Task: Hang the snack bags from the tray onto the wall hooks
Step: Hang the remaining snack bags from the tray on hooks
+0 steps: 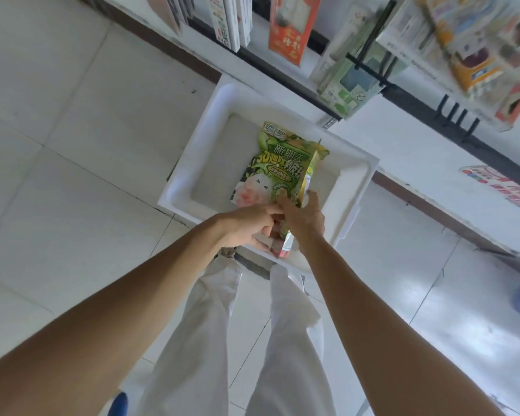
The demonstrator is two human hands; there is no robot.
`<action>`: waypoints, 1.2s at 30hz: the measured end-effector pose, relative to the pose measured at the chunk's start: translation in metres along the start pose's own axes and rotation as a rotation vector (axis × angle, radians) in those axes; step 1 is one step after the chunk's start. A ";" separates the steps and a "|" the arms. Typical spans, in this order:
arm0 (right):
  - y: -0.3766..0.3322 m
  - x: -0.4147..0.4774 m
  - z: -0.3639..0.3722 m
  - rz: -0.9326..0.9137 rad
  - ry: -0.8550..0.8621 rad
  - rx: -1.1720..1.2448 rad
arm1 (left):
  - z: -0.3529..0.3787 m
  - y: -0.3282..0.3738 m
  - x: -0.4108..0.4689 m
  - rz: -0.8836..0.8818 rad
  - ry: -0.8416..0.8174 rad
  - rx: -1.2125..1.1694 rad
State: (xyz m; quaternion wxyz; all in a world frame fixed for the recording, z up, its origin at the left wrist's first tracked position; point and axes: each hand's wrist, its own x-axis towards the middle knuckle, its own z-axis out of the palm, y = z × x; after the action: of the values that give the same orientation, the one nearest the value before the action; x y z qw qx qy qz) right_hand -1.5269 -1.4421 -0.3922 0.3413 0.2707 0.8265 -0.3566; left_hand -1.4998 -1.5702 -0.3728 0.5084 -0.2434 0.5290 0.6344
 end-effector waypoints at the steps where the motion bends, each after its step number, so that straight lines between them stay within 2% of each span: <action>1: 0.000 -0.001 -0.004 -0.012 0.015 -0.011 | 0.004 0.000 -0.002 0.008 -0.020 0.062; 3: 0.003 -0.005 -0.015 -0.046 0.021 -0.040 | 0.010 -0.002 -0.005 0.036 -0.010 0.193; 7: 0.000 -0.024 -0.043 -0.073 0.027 0.011 | 0.017 0.003 -0.030 0.100 0.169 0.440; 15: -0.013 -0.073 -0.105 -0.083 0.010 0.261 | -0.003 0.056 -0.083 0.176 0.311 0.576; 23: -0.023 -0.143 -0.192 -0.257 -0.089 0.381 | 0.045 0.143 -0.151 0.344 0.381 0.668; 27: -0.006 -0.182 -0.236 -0.357 -0.153 0.471 | 0.086 0.159 -0.184 0.443 0.379 0.624; 30: 0.013 -0.214 -0.262 -0.443 -0.221 0.550 | 0.127 0.163 -0.206 0.526 0.269 0.455; 33: 0.044 -0.252 -0.290 -0.515 -0.183 0.605 | 0.189 0.162 -0.227 0.662 0.176 0.237; 36: 0.075 -0.289 -0.323 -0.594 -0.095 0.674 | 0.247 0.163 -0.247 0.811 0.158 0.278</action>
State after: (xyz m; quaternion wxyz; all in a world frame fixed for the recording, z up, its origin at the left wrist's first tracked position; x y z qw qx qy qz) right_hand -1.4157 -1.2062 -0.0381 0.1546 0.1011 0.6894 -0.7005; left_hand -1.5004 -1.4261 -0.0151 0.2040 0.0072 0.6993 0.6850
